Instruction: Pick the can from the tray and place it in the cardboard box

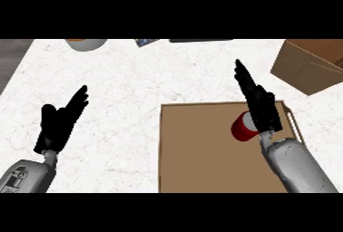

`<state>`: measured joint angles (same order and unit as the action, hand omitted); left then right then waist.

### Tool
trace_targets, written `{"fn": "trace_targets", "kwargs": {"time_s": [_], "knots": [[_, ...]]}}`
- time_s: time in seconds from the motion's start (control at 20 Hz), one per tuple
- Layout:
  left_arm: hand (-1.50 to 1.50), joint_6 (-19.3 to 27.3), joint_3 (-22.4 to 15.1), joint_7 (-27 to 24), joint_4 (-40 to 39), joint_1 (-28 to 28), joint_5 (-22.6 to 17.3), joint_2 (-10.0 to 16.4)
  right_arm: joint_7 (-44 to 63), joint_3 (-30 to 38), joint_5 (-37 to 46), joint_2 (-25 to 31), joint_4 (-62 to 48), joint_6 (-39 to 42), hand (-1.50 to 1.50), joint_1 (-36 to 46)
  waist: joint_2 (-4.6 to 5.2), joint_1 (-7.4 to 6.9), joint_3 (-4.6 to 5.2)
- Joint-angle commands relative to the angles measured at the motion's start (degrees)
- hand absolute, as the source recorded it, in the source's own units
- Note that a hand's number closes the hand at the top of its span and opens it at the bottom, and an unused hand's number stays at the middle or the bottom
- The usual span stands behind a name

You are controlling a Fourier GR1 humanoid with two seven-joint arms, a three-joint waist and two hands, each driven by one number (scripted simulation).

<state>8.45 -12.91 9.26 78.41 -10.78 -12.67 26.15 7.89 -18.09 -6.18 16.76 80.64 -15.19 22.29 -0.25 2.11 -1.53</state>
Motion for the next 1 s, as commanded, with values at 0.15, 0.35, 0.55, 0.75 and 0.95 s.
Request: {"fn": "trace_targets", "kwargs": {"time_s": [0.15,0.35,0.55,0.75,0.95], "knots": [[0.0,-2.18,0.47,-8.42,4.61,-3.66,3.9,3.11,-5.42,12.53,-10.86,11.75,10.28,13.7,-1.5,6.87,-0.56,-0.45,1.45],[0.0,-4.65,-0.66,-12.04,8.04,-4.31,3.95,3.16,-9.3,15.51,-7.51,28.15,7.29,26.17,-1.5,5.7,-0.07,-0.2,1.49],[0.0,-5.09,-2.3,-14.92,9.12,-1.93,5.56,1.81,-26.84,21.29,-9.0,31.8,0.63,36.34,-1.5,0.57,0.45,-1.99,1.39],[0.0,-6.04,-1.45,-12.08,10.55,-4.02,4.86,2.44,-41.16,19.54,0.44,35.37,-0.13,39.46,-1.5,-1.69,0.42,-2.05,1.37],[0.0,-9.02,0.5,-15.67,8.82,-2.27,4.17,3.62,-43.75,15.73,9.19,36.17,0.43,37.96,-1.5,-0.18,0.39,-2.63,1.51]]}}
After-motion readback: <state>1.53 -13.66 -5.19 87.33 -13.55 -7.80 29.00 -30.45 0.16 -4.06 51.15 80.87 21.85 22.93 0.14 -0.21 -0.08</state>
